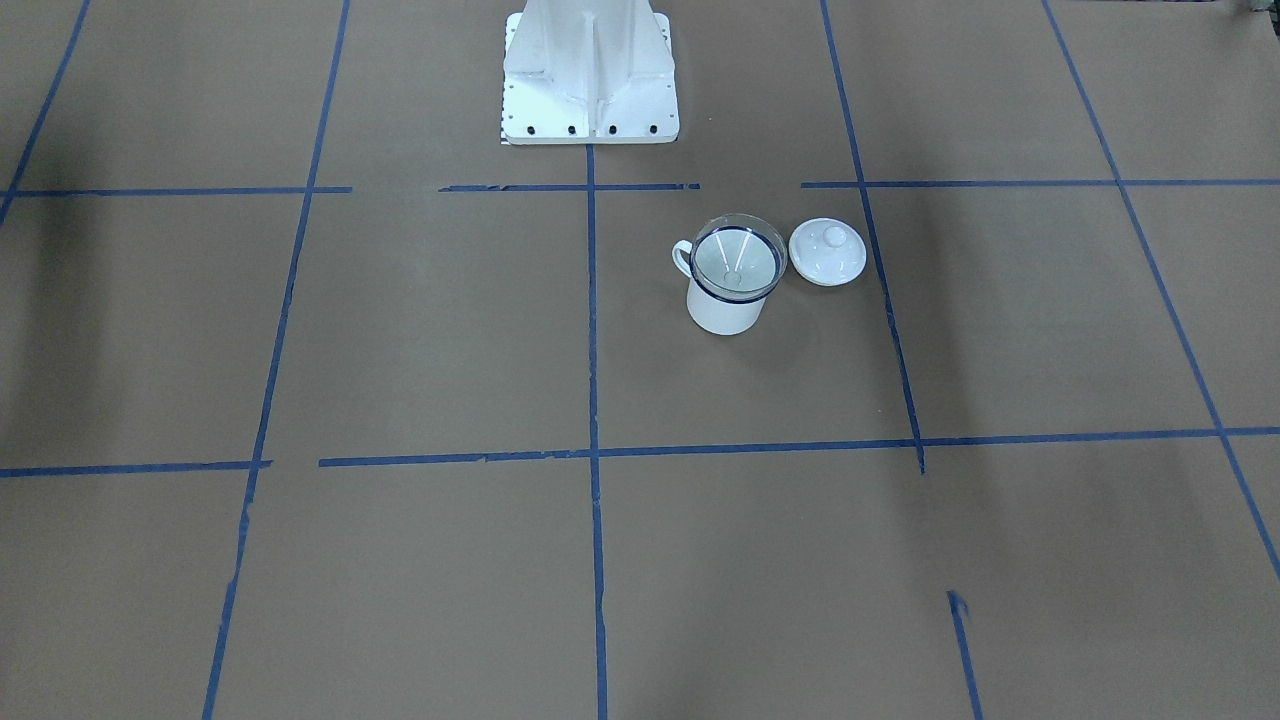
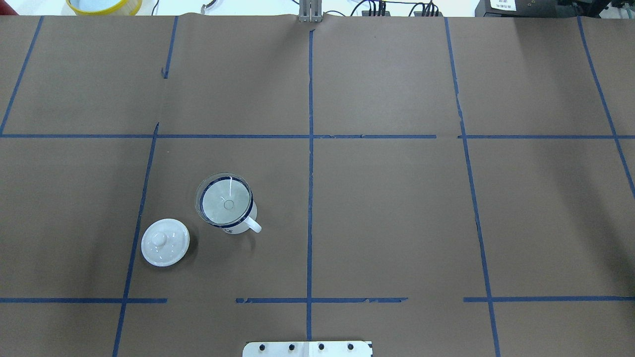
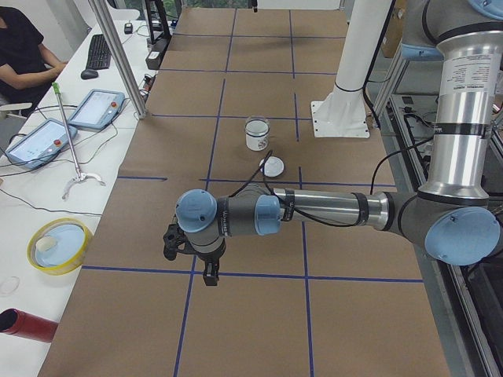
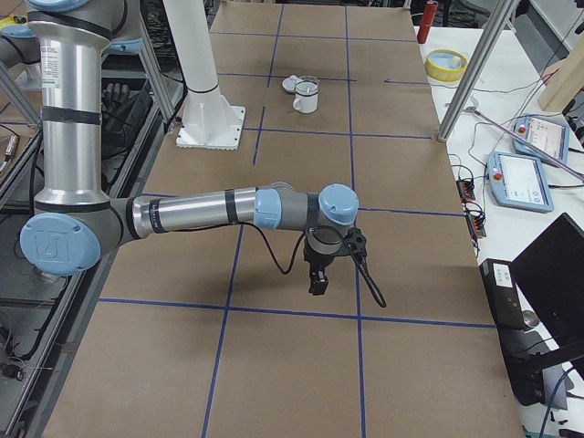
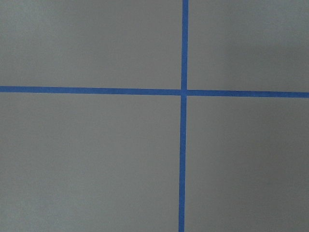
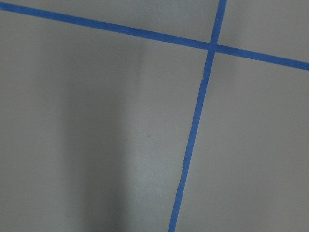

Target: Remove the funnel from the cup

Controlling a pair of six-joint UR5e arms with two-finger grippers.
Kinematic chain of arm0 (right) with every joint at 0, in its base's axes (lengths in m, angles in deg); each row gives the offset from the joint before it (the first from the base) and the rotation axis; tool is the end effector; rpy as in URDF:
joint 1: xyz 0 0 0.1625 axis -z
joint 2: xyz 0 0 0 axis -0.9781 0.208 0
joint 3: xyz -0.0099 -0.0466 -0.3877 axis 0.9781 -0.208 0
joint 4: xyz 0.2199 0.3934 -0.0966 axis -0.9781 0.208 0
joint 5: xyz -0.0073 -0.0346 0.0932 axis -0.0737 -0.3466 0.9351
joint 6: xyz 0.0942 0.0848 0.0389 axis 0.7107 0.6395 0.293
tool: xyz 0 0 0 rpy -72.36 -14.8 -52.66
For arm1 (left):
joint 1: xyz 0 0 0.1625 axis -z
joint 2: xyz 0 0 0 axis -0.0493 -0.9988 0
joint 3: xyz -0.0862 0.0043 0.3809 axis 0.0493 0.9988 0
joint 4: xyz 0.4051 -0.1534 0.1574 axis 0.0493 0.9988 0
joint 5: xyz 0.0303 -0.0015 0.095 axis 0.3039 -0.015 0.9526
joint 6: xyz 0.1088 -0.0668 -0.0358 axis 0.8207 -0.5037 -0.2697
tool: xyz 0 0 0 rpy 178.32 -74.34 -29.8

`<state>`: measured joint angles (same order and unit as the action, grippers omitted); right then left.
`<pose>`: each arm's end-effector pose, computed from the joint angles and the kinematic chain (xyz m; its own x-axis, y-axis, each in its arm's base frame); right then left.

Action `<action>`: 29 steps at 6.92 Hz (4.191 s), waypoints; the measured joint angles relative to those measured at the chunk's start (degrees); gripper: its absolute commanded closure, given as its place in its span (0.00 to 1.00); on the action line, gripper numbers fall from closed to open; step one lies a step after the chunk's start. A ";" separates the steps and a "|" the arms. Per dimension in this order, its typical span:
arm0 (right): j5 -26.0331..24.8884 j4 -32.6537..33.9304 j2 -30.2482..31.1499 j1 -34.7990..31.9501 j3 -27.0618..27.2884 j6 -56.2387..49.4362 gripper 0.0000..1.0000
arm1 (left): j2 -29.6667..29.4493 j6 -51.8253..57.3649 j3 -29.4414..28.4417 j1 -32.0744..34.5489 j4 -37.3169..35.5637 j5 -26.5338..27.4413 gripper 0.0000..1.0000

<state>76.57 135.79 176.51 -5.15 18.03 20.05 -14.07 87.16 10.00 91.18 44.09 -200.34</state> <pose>-0.0167 -0.5072 0.5881 0.7167 -0.1756 0.6749 0.2142 0.9764 0.0266 -0.0726 -0.5387 0.6244 0.6688 -0.0113 -0.7434 0.0103 0.9999 -0.0060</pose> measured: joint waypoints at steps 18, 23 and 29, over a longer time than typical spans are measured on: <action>0.00 0.00 0.00 0.00 0.00 0.08 0.00 | -0.19 -36.35 13.39 -12.61 8.72 -3.17 0.00; 0.00 0.00 0.00 0.00 0.00 0.04 0.00 | -18.99 -91.07 18.40 -37.68 9.47 8.36 0.00; 0.00 0.00 0.00 0.00 0.00 0.02 0.00 | -31.48 -111.06 17.39 -56.62 -1.91 23.44 0.01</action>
<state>76.57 135.79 176.51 -5.15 18.03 20.07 -45.55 -23.90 27.39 34.56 42.18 -176.90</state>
